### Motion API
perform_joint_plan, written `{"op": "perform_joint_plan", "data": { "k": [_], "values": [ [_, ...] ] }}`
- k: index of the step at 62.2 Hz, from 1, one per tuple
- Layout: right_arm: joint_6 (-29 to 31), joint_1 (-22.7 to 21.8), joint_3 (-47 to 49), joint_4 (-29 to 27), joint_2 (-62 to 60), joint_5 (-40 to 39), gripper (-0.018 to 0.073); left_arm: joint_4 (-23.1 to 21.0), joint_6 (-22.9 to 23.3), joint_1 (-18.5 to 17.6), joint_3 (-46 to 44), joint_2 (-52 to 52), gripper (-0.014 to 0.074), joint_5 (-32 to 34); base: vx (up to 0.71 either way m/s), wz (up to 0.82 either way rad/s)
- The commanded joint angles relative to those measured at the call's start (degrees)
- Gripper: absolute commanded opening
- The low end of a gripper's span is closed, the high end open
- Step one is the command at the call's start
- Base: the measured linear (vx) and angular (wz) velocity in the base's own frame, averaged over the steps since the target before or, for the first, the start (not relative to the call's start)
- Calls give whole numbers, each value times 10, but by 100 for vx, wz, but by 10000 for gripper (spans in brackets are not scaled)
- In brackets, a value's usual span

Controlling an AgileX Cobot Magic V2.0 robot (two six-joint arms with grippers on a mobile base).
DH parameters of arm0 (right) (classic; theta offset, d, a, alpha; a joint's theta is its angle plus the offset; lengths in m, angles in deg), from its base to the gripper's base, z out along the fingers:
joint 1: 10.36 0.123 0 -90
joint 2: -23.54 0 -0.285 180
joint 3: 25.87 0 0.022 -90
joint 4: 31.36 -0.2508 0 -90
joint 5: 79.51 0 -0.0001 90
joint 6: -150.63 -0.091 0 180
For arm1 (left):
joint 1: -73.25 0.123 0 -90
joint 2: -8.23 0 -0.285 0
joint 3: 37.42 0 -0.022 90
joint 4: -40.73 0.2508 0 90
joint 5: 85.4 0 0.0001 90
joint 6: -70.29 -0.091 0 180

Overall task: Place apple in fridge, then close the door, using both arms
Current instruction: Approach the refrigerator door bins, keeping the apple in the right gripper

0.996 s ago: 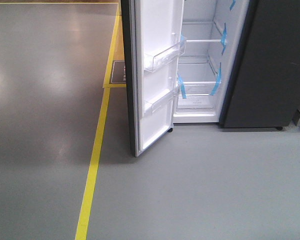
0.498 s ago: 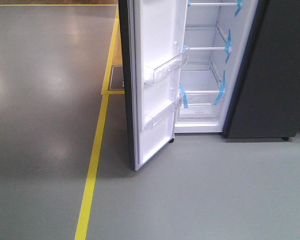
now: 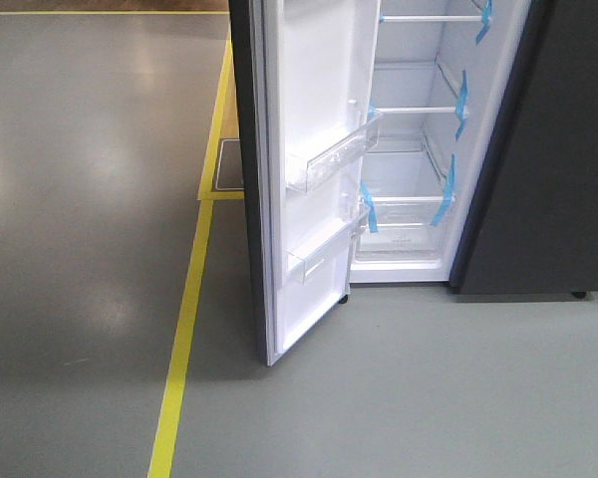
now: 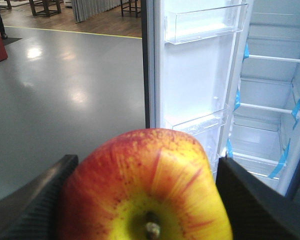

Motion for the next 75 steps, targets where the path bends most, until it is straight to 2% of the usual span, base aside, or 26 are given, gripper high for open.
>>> {"op": "perform_joint_plan", "data": {
  "k": [1,75],
  "values": [
    [5,-2,14,-20,6,-42,-6,-3,5,-1,12,-9,-6,39,18,1],
    [5,-2,14,-20,6,-42,-6,-3,5,-1,12,-9,-6,39,15,2]
  ]
}}
